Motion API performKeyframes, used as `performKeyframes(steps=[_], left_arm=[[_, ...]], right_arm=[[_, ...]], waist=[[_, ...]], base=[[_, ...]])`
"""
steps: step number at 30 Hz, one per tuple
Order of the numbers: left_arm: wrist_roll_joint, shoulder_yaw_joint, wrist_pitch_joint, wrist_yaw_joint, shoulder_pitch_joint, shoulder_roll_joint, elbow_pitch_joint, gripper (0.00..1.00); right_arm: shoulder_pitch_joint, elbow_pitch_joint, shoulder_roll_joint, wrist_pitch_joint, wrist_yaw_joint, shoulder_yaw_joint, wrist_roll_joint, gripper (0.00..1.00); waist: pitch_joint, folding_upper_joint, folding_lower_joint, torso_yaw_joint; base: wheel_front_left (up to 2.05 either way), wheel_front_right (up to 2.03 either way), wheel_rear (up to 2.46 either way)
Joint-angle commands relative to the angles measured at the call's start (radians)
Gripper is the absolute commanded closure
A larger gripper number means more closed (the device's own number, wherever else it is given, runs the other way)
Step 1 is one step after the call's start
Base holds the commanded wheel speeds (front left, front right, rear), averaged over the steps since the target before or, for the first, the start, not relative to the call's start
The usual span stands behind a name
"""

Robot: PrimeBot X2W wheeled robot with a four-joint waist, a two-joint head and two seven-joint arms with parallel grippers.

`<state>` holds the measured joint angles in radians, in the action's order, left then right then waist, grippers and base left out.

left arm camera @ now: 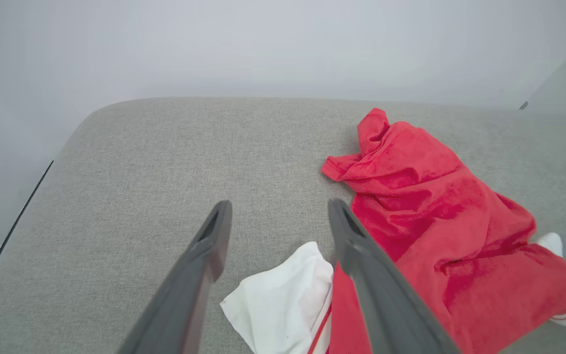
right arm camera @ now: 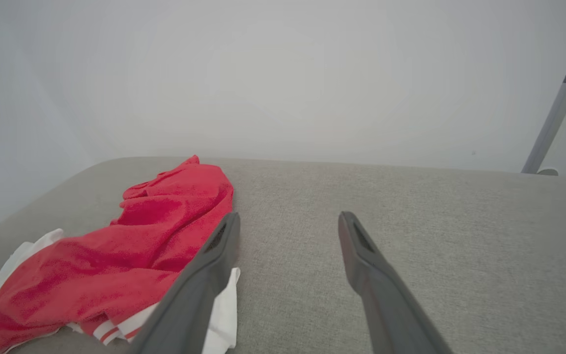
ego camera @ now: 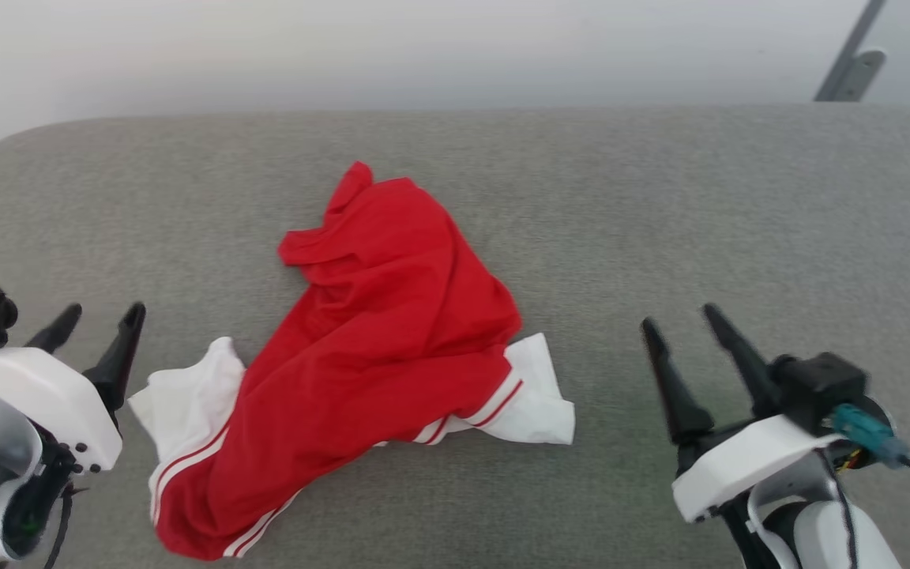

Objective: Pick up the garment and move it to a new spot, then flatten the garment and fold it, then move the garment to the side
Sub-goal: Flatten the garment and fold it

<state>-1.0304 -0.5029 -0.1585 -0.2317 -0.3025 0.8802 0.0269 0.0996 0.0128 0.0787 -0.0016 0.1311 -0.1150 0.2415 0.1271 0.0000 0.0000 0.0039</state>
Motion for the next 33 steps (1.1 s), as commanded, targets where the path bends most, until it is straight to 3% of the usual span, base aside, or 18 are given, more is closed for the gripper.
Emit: performKeyframes(steps=[1, 11, 18, 28, 29, 30, 33], left_arm=[[0.023, 0.014, 0.055, 0.002, 0.02, -0.013, -0.005, 0.0], [0.127, 0.048, 0.347, -0.022, 0.094, -0.066, -0.058, 0.0], [0.182, 0.089, 0.42, -0.035, 0.153, -0.163, -0.086, 0.0], [0.283, 0.209, 0.425, 0.052, 0.243, -0.331, -0.081, 0.0], [0.294, 0.219, 0.425, 0.062, 0.249, -0.344, -0.08, 0.0], [0.299, 0.233, 0.425, 0.07, 0.255, -0.36, -0.078, 0.0], [0.319, 0.26, 0.425, 0.087, 0.27, -0.378, -0.075, 0.0]], right_arm=[[-0.006, 0.004, 0.017, 0.021, 0.0, -0.022, 0.008, 0.0], [0.036, 0.061, 0.141, 0.289, 0.0, -0.143, 0.104, 0.0], [0.108, 0.116, 0.234, 0.466, 0.0, -0.229, 0.161, 0.0], [0.224, 0.323, 0.298, 0.599, -0.001, -0.388, 0.215, 0.0], [0.237, 0.341, 0.307, 0.601, -0.001, -0.406, 0.213, 0.89], [0.245, 0.356, 0.31, 0.607, -0.001, -0.417, 0.226, 1.0], [0.26, 0.366, 0.315, 0.607, -0.001, -0.421, 0.255, 1.0]], waist=[[-0.005, 0.0, 0.0, 0.024], [0.011, 0.0, 0.0, 0.141], [0.034, 0.0, 0.0, 0.231], [0.051, 0.0, 0.0, 0.318], [0.051, 0.0, 0.0, 0.323], [0.05, 0.0, 0.0, 0.326], [0.047, 0.0, 0.0, 0.326]], base=[[0.0, 0.0, 0.0], [0.0, 0.0, 0.0], [0.0, 0.0, 0.0], [0.0, 0.0, 0.0], [0.0, 0.0, 0.0], [0.0, 0.0, 0.0], [0.0, 0.0, 0.0]])
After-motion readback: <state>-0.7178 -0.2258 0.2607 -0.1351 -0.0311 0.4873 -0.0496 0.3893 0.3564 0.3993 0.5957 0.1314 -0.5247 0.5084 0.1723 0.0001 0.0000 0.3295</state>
